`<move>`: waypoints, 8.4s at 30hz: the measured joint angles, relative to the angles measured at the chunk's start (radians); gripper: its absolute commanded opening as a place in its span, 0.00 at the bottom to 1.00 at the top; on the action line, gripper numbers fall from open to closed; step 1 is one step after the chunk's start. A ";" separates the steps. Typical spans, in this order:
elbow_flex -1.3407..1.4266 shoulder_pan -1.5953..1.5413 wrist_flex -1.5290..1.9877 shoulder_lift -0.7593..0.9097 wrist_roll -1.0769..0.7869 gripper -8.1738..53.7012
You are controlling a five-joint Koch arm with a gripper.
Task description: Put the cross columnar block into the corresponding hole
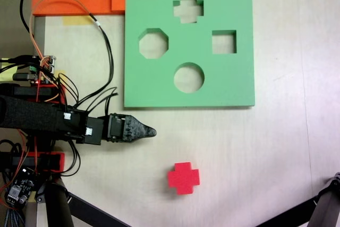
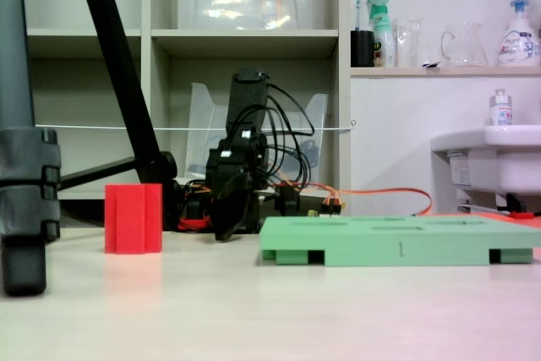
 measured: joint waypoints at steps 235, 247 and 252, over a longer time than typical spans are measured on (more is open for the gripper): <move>-1.290 -0.192 0.609 -0.202 0.752 0.68; -0.370 -0.092 -0.029 0.026 0.155 0.69; -0.101 -0.094 -0.051 0.029 0.074 0.70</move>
